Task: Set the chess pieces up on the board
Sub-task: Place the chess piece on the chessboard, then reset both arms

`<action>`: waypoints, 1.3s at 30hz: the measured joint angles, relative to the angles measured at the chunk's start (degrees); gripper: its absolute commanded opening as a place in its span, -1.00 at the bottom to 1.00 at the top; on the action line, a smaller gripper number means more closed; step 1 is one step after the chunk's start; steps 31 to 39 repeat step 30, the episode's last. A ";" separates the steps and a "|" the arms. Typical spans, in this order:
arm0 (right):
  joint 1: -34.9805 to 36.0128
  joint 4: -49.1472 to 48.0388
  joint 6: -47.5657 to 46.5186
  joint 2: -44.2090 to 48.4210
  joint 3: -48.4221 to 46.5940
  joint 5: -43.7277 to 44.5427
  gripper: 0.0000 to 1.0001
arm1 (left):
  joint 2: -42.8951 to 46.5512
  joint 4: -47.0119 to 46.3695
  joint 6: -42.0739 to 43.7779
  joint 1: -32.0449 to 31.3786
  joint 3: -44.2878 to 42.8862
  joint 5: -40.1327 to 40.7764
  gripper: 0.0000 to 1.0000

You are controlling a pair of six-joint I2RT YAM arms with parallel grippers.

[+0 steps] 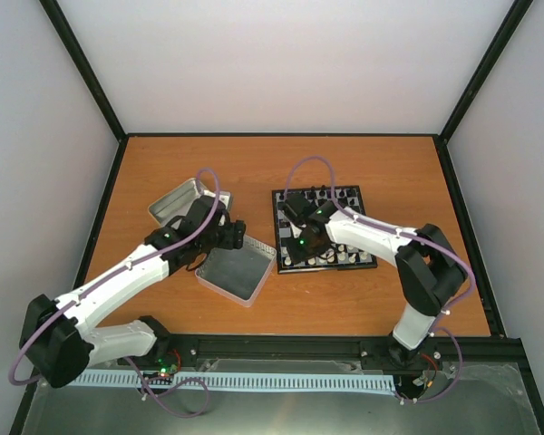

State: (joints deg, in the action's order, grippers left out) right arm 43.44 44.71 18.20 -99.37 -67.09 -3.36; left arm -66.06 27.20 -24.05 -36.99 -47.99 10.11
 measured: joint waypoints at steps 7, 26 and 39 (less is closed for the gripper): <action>-0.02 2.49 2.36 12.35 -2.93 0.55 0.28 | 6.64 1.84 -1.64 0.00 -0.39 1.29 1.00; -1.09 15.43 5.64 62.34 -0.81 43.41 0.83 | 43.28 7.30 0.87 0.04 -9.01 12.26 1.00; -1.09 17.86 5.95 66.71 -1.18 46.99 0.90 | 46.38 10.32 1.92 0.04 -10.51 13.86 1.00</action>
